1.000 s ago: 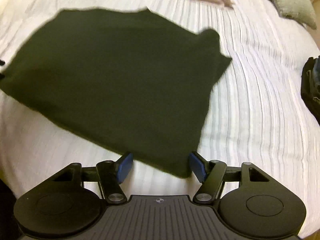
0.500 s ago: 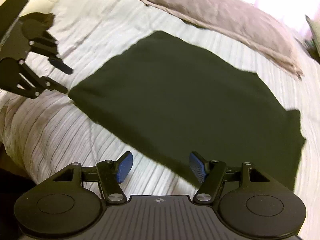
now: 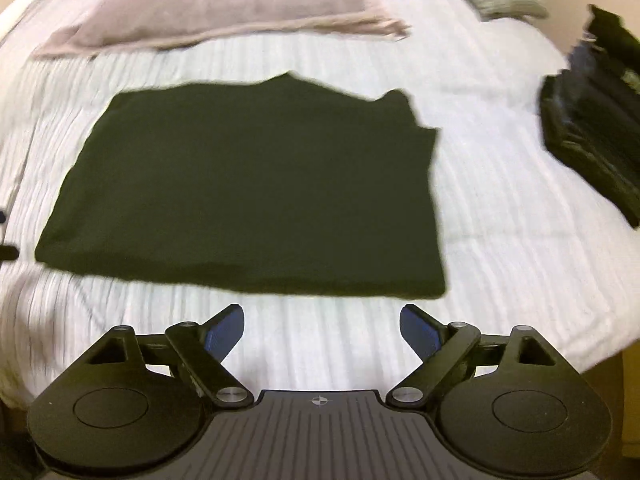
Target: Fold clothes
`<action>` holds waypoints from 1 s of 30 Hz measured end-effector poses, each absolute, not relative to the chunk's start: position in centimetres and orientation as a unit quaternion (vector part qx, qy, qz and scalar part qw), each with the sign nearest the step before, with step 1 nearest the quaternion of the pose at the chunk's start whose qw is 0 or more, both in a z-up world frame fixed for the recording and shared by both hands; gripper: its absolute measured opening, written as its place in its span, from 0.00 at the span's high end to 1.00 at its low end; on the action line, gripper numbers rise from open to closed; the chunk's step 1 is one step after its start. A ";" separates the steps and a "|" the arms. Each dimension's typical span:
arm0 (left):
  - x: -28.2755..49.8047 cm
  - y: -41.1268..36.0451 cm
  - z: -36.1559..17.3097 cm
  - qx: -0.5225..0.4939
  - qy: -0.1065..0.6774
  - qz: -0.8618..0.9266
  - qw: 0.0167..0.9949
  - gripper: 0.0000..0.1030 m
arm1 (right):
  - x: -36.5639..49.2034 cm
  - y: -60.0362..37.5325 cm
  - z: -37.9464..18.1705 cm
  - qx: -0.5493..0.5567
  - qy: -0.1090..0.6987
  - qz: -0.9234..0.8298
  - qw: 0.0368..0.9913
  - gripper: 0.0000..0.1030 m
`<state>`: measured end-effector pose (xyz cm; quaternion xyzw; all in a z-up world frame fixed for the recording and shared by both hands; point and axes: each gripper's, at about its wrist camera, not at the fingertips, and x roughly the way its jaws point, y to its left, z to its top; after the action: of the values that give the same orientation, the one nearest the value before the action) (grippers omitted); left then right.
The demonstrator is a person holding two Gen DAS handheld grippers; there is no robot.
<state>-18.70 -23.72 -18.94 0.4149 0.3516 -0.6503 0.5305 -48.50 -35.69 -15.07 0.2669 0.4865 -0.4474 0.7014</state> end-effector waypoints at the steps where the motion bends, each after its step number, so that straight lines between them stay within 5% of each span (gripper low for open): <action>1: -19.0 -23.9 -18.4 0.402 0.367 -0.643 0.538 0.45 | -49.0 -35.9 -14.5 0.270 0.481 -0.453 0.701 0.15; 6: -20.8 -24.4 -16.6 0.384 0.388 -0.610 0.575 0.09 | -50.0 -36.8 -13.6 0.300 0.466 -0.459 0.695 0.15; 30: -21.7 -24.3 -13.7 0.395 0.355 -0.605 0.594 0.04 | -51.1 -34.7 -13.7 0.349 0.460 -0.446 0.684 0.15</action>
<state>-21.71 -24.30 -13.72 0.3946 0.3549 -0.6047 0.5938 -51.15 -34.67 -13.72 0.3489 0.4601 -0.4460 0.6839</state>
